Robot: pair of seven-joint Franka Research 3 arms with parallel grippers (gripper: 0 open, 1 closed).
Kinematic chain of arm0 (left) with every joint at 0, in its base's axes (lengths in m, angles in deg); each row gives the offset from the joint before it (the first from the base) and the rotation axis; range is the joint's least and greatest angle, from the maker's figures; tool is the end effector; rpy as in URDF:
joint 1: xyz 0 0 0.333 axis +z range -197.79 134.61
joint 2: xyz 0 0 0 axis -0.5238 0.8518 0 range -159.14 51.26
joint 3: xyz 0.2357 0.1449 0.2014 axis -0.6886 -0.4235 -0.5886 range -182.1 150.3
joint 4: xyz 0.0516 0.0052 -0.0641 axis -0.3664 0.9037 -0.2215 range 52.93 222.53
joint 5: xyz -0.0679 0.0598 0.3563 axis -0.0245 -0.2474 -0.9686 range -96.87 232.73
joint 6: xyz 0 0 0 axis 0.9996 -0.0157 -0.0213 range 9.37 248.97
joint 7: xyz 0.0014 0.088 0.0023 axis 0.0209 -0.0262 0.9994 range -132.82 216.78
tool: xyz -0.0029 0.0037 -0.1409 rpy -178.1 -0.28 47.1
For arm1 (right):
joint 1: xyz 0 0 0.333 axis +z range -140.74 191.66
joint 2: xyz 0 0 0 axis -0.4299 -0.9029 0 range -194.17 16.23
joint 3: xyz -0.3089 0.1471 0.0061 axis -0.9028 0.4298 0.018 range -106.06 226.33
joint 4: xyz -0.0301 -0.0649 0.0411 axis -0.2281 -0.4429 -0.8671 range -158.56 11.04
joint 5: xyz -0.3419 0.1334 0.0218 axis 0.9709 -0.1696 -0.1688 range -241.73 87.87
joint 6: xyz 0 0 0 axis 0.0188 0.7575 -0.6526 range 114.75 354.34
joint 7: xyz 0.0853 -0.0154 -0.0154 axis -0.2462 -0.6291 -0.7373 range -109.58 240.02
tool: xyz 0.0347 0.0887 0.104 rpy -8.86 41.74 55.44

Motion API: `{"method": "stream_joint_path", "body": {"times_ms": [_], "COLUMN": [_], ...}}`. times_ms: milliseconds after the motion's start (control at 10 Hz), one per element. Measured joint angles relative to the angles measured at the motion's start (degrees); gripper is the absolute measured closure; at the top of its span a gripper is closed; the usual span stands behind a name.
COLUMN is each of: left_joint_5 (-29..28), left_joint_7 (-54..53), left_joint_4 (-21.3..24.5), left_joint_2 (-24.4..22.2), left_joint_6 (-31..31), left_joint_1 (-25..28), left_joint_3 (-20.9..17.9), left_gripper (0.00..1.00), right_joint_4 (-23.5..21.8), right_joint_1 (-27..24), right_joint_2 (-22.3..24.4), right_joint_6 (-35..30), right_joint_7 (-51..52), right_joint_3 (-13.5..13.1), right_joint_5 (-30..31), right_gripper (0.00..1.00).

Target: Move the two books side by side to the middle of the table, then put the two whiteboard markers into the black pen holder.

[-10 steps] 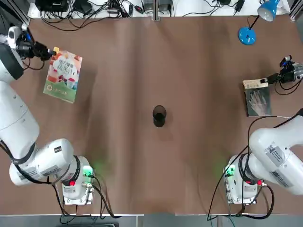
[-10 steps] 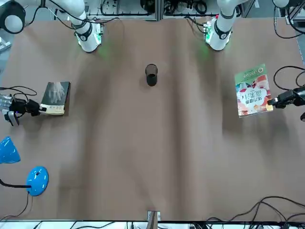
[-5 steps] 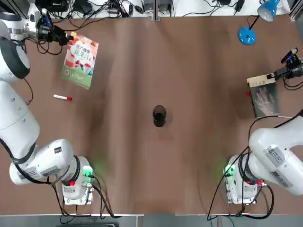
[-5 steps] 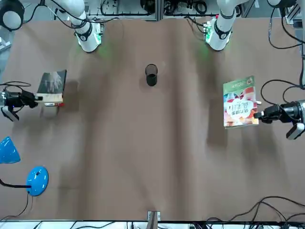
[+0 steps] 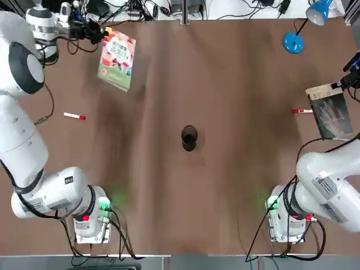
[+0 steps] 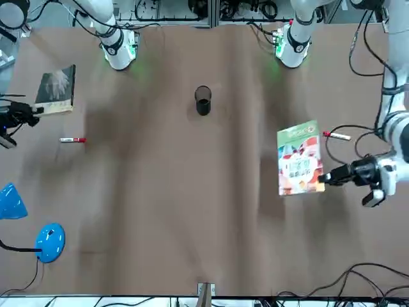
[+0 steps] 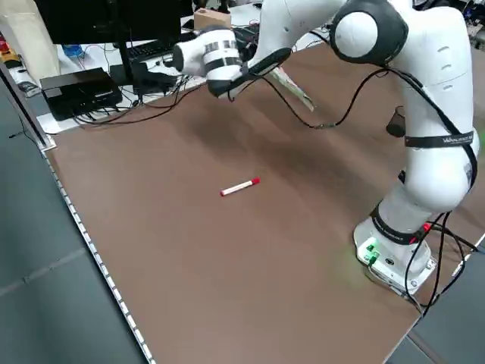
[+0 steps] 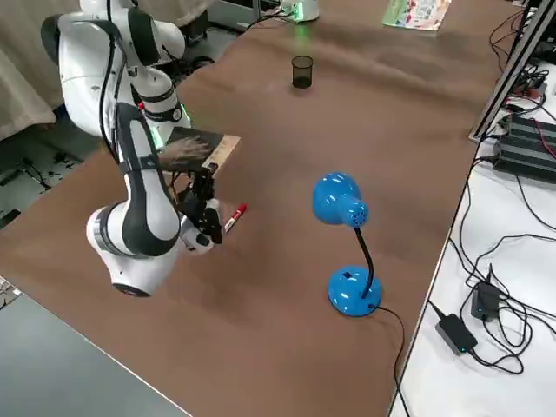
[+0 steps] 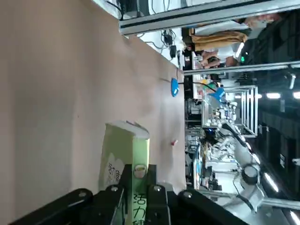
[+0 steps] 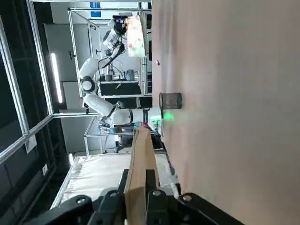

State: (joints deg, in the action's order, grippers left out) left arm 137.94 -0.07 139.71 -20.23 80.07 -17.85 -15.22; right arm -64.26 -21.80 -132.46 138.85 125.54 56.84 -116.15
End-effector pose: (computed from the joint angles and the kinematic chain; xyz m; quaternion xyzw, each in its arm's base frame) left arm 0.6591 0.0275 0.3244 0.8145 0.0070 0.0521 0.5778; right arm 0.4279 -0.3458 0.2911 -0.7445 -0.0734 0.0708 0.6598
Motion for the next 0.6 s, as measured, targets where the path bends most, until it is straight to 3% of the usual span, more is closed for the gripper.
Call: {"method": "stream_joint_path", "body": {"times_ms": [300, 600], "left_joint_5": [3.65, 8.19], "left_joint_7": [4.82, 7.2], "left_joint_4": [-2.31, -5.48], "left_joint_2": [3.3, 6.49], "left_joint_6": [7.41, 12.0], "left_joint_1": [-0.29, -2.76], "left_joint_3": [6.32, 7.76], "left_gripper": [0.84, 0.84], "right_joint_4": [-1.57, -1.11], "right_joint_1": [1.44, 4.03], "right_joint_2": [8.48, 16.52], "right_joint_6": [-1.73, -3.13], "right_joint_7": [-5.56, -18.37], "right_joint_3": [0.91, 1.19], "right_joint_5": [-2.44, -6.89], "right_gripper": [0.85, 0.85]}}
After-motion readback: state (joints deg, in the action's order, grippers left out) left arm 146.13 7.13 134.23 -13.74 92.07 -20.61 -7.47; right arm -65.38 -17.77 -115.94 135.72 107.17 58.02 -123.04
